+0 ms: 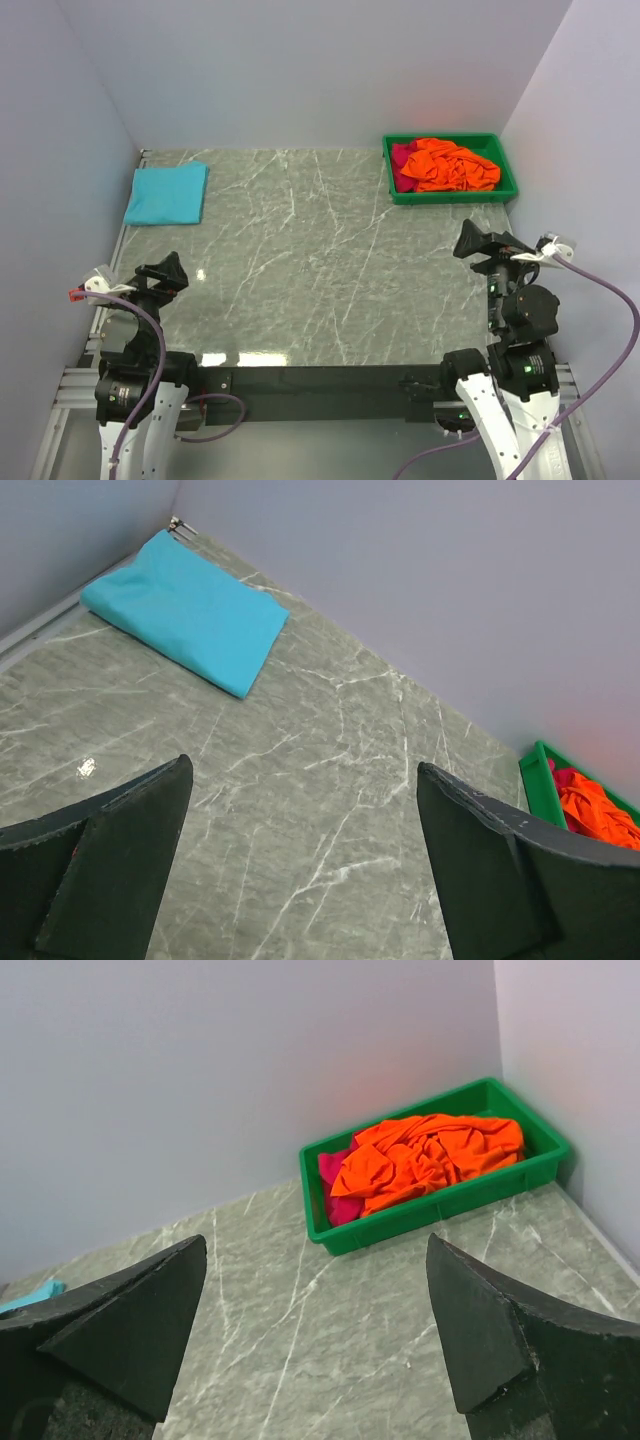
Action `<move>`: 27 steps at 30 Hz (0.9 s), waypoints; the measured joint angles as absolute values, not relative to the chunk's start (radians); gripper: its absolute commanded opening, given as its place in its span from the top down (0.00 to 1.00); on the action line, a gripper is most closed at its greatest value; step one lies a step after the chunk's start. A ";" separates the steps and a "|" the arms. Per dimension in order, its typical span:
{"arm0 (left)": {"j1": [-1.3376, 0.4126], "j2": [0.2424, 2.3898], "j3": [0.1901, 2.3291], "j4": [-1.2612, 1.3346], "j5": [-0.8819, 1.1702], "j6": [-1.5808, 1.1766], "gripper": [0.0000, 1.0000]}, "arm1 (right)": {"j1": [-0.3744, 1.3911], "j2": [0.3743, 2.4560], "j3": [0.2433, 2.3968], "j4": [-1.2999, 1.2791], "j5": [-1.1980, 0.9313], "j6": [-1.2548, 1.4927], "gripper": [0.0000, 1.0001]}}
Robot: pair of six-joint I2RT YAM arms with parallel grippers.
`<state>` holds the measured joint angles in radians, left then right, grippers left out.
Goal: Fold and stack the t-shirts
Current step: Grab the tshirt from the pile
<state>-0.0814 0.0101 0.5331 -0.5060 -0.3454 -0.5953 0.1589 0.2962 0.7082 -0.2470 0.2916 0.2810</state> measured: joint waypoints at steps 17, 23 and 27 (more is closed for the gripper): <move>-0.077 0.010 0.533 -0.507 -0.346 -0.596 0.00 | 0.160 1.051 1.019 -0.272 0.235 0.405 0.11; -0.077 0.010 0.533 -0.508 -0.345 -0.595 0.01 | 0.110 1.452 1.224 -0.308 0.218 0.403 0.22; -0.077 0.010 0.533 -0.509 -0.345 -0.595 0.01 | 0.033 1.694 1.423 -0.337 0.197 0.408 0.25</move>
<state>-0.0769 0.0097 0.5331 -0.5087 -0.3450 -0.5953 0.0326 1.6943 1.4227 -0.3367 0.1970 0.4080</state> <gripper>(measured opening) 0.994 0.758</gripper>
